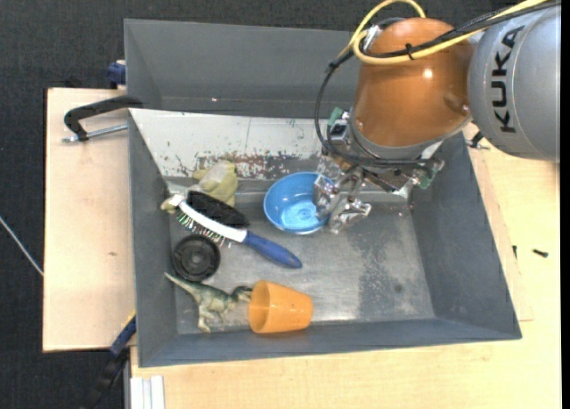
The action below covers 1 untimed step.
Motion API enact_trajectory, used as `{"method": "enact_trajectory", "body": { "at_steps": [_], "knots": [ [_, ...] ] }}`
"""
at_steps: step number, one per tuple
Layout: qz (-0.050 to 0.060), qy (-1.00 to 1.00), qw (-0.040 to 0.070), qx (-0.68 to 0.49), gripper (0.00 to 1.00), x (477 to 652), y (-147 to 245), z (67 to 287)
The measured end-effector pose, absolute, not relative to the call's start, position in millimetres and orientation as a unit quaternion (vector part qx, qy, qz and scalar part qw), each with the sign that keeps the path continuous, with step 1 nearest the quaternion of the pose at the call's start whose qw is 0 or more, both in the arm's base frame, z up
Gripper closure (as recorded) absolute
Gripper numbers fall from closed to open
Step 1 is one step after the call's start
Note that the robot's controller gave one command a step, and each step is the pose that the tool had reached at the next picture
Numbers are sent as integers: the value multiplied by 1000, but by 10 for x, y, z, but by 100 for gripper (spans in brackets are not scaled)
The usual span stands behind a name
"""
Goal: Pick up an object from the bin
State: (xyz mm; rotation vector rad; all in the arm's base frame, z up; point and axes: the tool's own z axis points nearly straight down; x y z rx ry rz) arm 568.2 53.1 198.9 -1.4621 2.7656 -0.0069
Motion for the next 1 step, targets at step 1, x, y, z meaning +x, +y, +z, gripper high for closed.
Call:
{"method": "enact_trajectory", "body": {
  "at_steps": [1],
  "knots": [
    [-1,812,6,-584,100,5771,1109,2864]
  ]
}}
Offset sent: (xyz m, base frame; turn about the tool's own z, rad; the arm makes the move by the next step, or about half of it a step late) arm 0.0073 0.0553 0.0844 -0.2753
